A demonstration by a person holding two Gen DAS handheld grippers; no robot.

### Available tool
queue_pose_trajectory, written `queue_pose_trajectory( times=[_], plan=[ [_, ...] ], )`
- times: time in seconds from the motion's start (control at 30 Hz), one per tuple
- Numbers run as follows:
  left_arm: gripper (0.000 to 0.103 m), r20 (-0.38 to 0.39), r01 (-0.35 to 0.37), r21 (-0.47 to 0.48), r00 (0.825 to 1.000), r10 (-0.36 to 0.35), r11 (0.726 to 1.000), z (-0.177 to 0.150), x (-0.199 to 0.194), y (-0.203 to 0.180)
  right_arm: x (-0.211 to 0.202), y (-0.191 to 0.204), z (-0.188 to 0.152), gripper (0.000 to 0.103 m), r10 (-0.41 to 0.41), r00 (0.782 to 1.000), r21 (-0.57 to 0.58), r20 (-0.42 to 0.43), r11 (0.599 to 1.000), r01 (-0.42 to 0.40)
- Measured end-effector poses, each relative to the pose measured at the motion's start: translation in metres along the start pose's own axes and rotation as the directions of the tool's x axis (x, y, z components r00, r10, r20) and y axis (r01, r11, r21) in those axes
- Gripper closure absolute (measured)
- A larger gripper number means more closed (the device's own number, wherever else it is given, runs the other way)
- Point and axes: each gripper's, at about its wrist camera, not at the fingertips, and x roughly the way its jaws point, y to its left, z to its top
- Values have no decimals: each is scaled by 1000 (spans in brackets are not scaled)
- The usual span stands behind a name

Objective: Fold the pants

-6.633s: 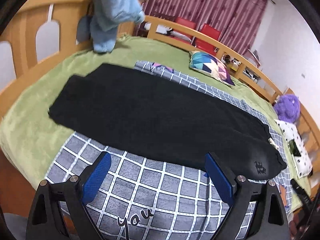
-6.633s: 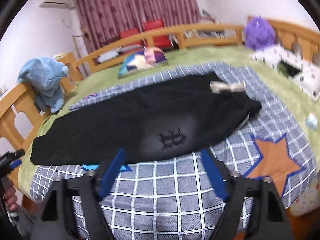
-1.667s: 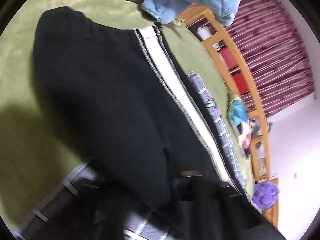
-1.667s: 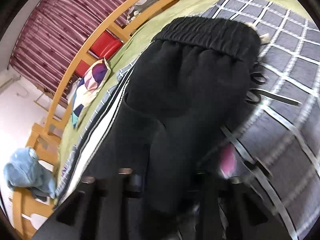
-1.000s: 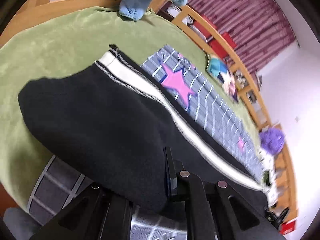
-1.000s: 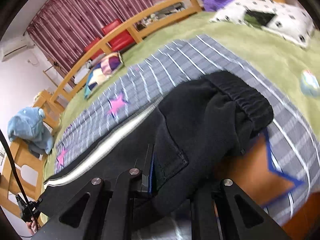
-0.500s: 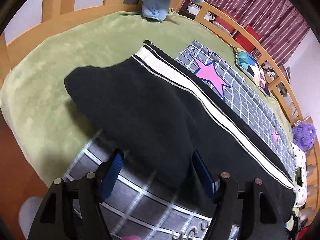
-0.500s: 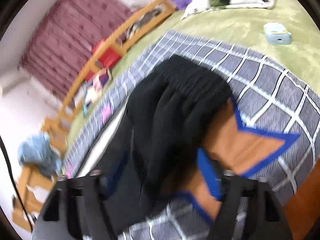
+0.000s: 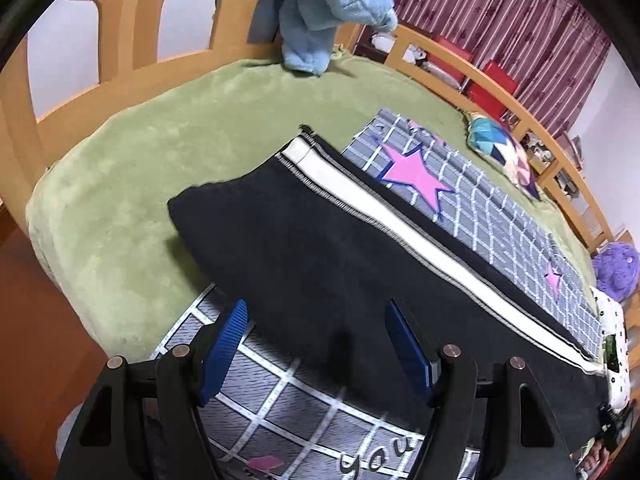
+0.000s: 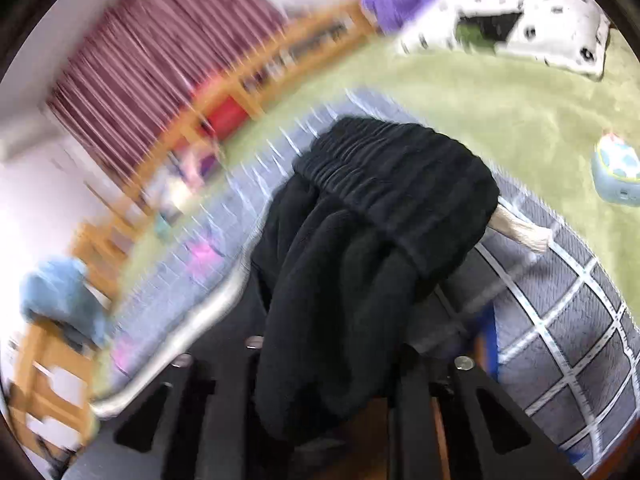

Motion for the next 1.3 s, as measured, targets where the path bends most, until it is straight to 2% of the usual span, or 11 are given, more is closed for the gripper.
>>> queue_pose_trajectory(
  times=[0.07, 0.2, 0.6, 0.7, 0.73, 0.8, 0.87, 0.93, 1.07, 1.17, 1.3],
  plan=[
    [33, -13, -12, -5, 1000, 12, 1000, 0, 6, 4, 19, -10, -11, 74, -74, 991, -35, -115, 997, 71],
    [33, -33, -56, -1, 998, 56, 998, -2, 16, 12, -10, -6, -26, 54, -160, 986, -92, -48, 984, 155],
    [34, -55, 91, -110, 994, -97, 990, 16, 67, 55, -110, 37, -60, 54, -233, 970, -60, 74, 969, 238],
    [60, -57, 141, -178, 987, -153, 974, 24, 80, 66, -114, 52, -72, 54, -199, 977, 5, 73, 980, 199],
    [86, -61, 156, -175, 984, -168, 972, 27, 81, 68, -109, 57, -74, 54, -186, 980, 16, 72, 983, 185],
    [93, 15, 275, -185, 961, -277, 944, 32, 66, 82, -102, 69, -77, 54, -158, 985, 39, 63, 987, 156],
    [93, 63, 320, -137, 947, -314, 938, 32, 51, 86, -99, 82, -83, 54, -146, 987, 58, 60, 988, 143],
    [92, 29, 259, -109, 966, -257, 960, 27, 61, 82, -96, 95, -91, 54, -131, 989, 50, 62, 990, 128],
    [76, -69, 233, -212, 965, -252, 949, 23, 79, 96, -76, 124, -102, 54, -139, 990, -44, 13, 989, 140],
    [51, -29, 77, -170, 996, -83, 982, 34, 51, 98, -65, 147, -104, 54, -150, 989, -141, 3, 979, 149],
    [50, 49, 18, -63, 999, -15, 998, 55, 11, 88, -46, 192, -101, 49, -151, 988, -310, 38, 938, 155]
  ],
)
